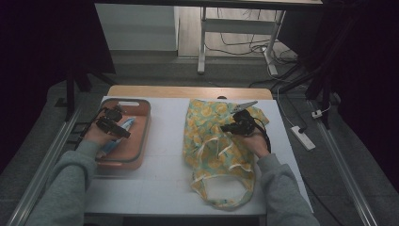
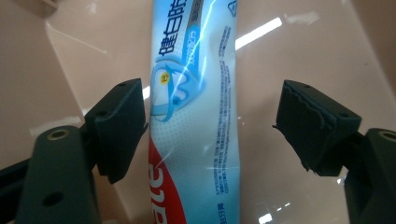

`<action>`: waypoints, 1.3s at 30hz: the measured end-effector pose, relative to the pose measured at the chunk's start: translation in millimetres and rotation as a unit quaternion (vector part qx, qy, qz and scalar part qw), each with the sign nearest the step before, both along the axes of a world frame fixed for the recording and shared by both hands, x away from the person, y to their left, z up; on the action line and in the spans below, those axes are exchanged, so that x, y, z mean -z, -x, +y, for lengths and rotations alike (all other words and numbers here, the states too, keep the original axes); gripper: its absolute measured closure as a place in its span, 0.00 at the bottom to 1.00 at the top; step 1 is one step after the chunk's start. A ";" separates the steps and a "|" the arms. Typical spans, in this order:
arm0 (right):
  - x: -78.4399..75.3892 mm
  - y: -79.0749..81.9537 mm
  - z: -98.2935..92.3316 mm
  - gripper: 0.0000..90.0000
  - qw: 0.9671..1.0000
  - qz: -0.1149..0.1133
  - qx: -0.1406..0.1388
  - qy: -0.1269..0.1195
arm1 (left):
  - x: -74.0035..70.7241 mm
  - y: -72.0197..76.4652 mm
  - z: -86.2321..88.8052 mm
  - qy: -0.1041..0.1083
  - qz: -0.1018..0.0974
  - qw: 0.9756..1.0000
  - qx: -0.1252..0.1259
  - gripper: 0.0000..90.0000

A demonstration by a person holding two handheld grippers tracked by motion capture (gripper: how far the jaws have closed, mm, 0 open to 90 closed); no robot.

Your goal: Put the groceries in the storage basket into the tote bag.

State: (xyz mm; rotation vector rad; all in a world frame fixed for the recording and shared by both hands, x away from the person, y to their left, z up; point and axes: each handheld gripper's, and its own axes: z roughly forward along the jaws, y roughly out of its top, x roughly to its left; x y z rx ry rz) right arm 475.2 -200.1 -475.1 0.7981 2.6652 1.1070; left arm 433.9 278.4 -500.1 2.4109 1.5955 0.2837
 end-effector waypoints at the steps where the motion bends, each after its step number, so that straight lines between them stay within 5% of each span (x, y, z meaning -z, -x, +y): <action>1: -0.1 0.0 0.1 0.99 1.000 -0.001 -0.002 0.001 | 0.9 -0.5 -0.5 -0.007 0.002 1.000 -0.002 0.28; 6: -0.4 1.0 1.3 0.99 1.000 -0.005 -0.002 0.002 | 5.5 -1.8 -3.7 -0.037 0.015 0.999 0.004 0.35; 10: -0.5 0.9 1.1 0.99 1.000 -0.005 -0.002 0.003 | 5.7 -1.8 -5.1 -0.036 0.020 0.999 0.006 0.38; 15: -0.5 0.7 0.5 0.99 1.000 -0.004 -0.001 0.003 | 5.7 -1.6 -4.9 -0.028 0.025 0.999 0.003 0.43; 21: -0.1 0.7 -0.2 0.99 1.000 -0.003 0.000 0.006 | 7.2 -1.3 -3.1 0.007 0.030 1.000 0.001 0.49; 39: -0.5 0.7 -2.8 0.99 1.000 -0.006 0.004 0.007 | 2.1 2.2 -4.6 0.014 0.030 0.999 0.017 0.70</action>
